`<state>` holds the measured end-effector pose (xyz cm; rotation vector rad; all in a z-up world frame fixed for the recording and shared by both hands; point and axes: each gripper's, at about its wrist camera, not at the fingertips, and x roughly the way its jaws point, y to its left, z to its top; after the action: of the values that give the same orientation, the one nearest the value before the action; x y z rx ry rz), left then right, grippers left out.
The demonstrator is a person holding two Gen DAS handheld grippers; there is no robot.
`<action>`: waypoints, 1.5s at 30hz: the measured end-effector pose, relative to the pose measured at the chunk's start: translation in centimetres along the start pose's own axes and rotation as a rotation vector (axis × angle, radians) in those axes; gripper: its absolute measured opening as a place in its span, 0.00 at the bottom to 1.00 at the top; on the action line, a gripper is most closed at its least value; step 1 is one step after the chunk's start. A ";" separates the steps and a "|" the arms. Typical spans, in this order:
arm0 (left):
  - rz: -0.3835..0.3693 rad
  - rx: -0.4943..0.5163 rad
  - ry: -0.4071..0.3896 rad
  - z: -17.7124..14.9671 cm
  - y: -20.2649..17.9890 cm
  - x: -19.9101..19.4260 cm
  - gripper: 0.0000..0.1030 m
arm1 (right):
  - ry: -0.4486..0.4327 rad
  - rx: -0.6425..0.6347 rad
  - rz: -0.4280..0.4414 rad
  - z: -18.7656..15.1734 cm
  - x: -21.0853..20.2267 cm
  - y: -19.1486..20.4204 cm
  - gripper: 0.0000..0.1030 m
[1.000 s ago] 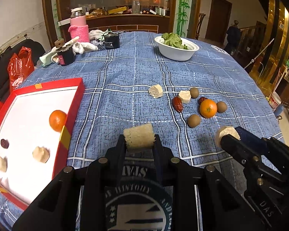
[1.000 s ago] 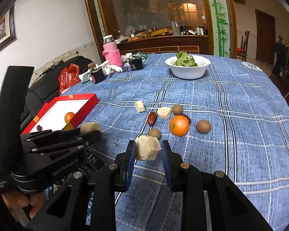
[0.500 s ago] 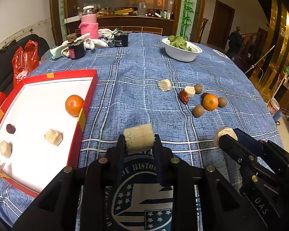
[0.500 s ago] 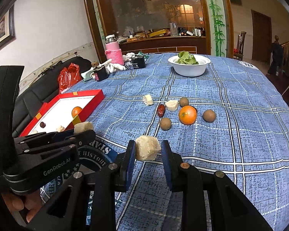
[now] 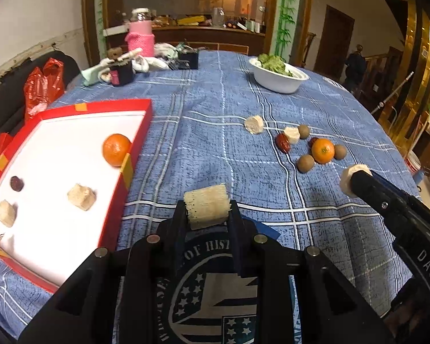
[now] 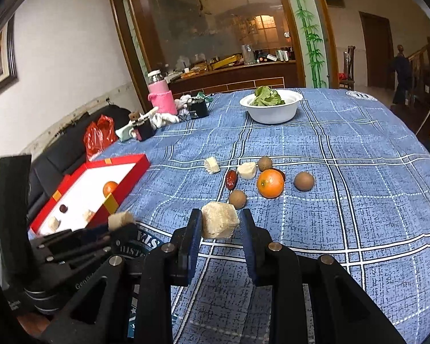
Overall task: Organize fruits
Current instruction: 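Carry both beige pieces into the white tray and open both tools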
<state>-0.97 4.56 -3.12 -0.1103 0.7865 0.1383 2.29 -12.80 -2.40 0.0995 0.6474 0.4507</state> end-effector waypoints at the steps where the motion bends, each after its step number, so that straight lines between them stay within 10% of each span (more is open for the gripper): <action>1: 0.012 0.000 -0.008 0.0 0.0 -0.2 0.24 | -0.006 0.004 0.005 0.0 -0.1 -0.1 0.27; 27: 0.114 -0.148 -0.110 -0.6 7.5 -5.3 0.24 | -0.049 -0.058 0.024 -0.1 -1.3 2.6 0.27; 45: 0.167 -0.271 -0.090 1.1 17.7 -5.2 0.24 | 0.022 -0.253 0.236 2.0 3.1 18.0 0.26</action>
<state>-6.75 21.76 0.47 -0.2934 0.6834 0.4059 -1.04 4.82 1.60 -0.0705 0.5976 0.7582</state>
